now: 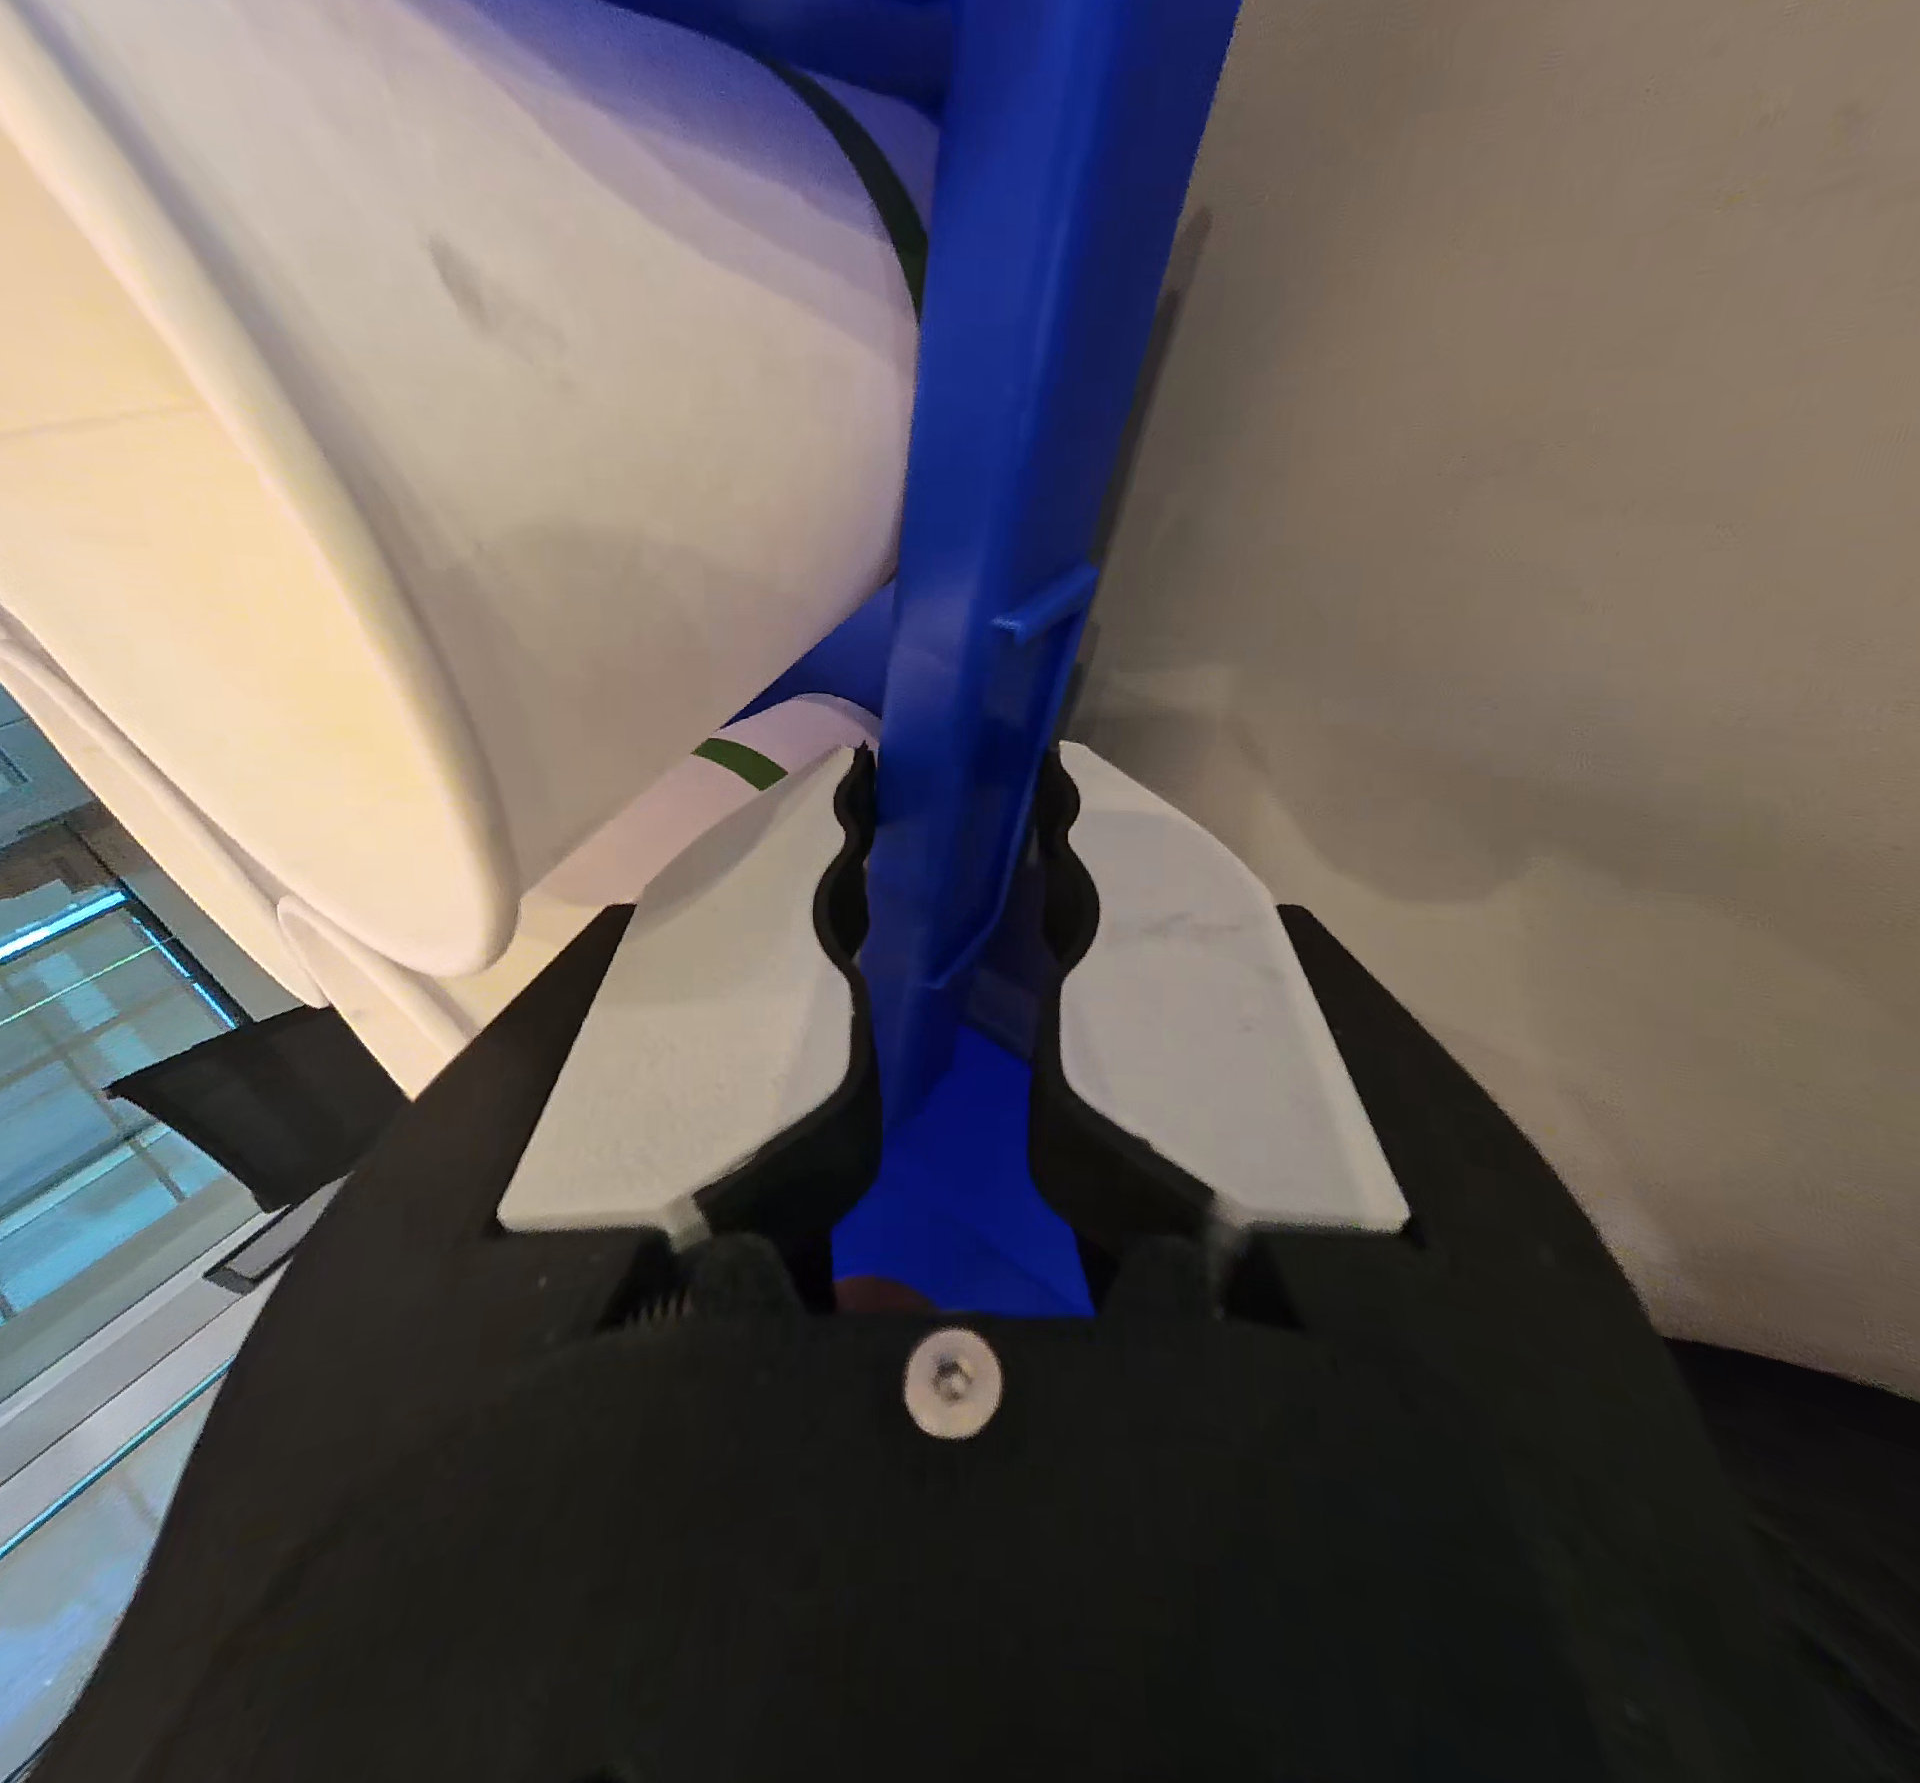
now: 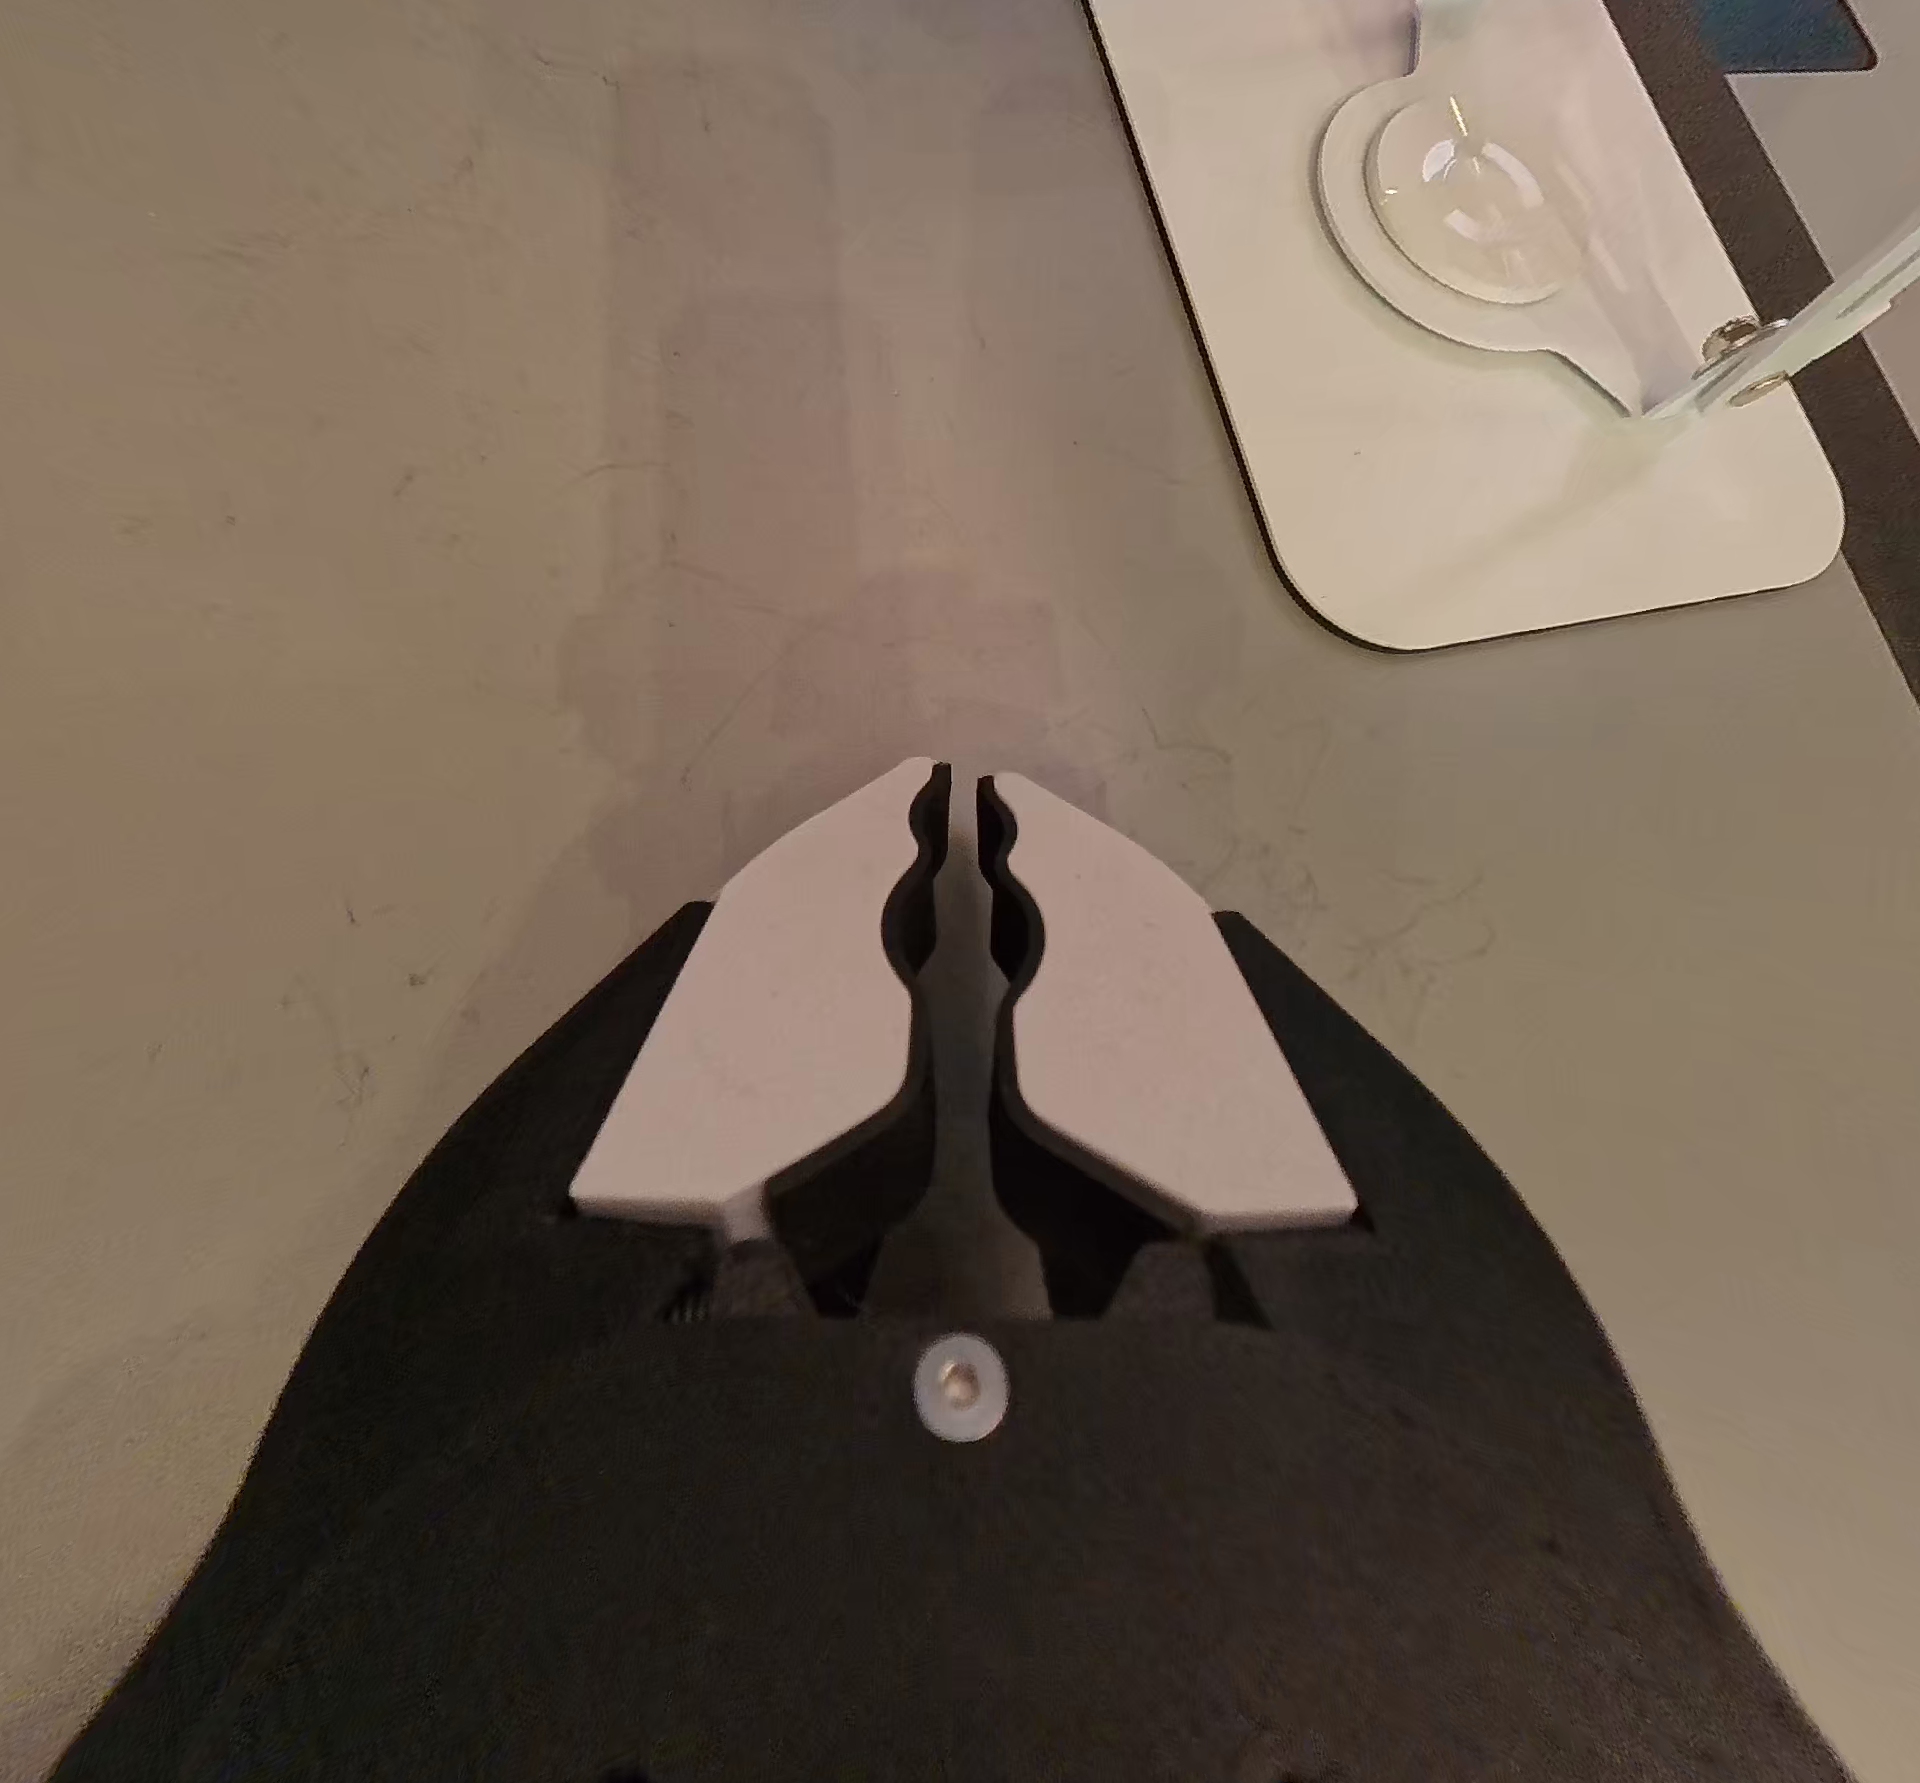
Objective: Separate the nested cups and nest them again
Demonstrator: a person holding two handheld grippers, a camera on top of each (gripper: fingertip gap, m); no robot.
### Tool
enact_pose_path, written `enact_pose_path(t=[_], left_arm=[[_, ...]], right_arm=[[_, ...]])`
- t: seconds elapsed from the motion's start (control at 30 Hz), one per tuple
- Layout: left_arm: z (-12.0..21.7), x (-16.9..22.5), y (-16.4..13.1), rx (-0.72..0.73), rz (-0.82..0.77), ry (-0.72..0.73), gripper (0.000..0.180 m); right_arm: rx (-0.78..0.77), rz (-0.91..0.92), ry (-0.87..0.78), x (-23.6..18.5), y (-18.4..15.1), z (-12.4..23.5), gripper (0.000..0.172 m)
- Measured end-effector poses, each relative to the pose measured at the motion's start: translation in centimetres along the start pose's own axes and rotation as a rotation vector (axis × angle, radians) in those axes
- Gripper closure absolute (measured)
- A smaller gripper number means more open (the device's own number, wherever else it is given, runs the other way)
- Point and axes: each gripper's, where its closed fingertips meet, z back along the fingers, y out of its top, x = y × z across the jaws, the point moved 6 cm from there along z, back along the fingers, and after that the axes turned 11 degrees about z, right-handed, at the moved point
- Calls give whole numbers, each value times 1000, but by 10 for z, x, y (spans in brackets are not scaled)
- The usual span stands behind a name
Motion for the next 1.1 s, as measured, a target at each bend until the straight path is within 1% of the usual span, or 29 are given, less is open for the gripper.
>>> enact_pose_path(t=[0.2,0.27,0.37,0.43,0.5,0.63,0.67,0.7,0.73,0.77,0.8,0.9,0.93,1.0,1.03,1.1], left_arm=[[-4,-5,1,-7,4,9,150],[-2,-7,-2,6,42,3,149],[17,-6,-13,56,88,-9,136],[35,-7,-28,70,120,-13,127],[54,-12,-52,74,139,8,120],[85,-20,-112,70,195,9,116],[90,-18,-127,75,197,-5,116],[94,-17,-139,112,216,-28,115],[96,-13,-151,113,227,-54,115],[96,-11,-164,94,221,-50,114],[97,-13,-173,97,227,-18,110],[105,-12,-185,166,285,-42,112],[111,-16,-187,201,294,-20,113],[124,-22,-193,263,335,-28,114],[129,-25,-200,271,359,-39,115],[129,-29,-219,222,375,-48,115]], right_arm=[[3,3,-1,0,0,1,167],[4,3,-3,0,1,2,167],[3,2,-2,0,0,2,167],[1,-1,2,0,-1,0,167],[-3,-5,8,1,-2,-2,167],[-8,-10,12,1,-3,-4,167],[-10,-10,11,1,-3,-4,167],[-11,-11,9,1,-3,-4,167],[-12,-12,7,1,-3,-4,167],[-14,-13,6,1,-3,-4,167],[-15,-13,5,1,-3,-4,167],[-20,-11,5,0,-3,-5,167],[-21,-10,4,0,-3,-5,167],[-24,-8,1,-1,-3,-5,167],[-24,-7,1,-1,-3,-5,167],[-24,-6,2,-1,-3,-4,167]])
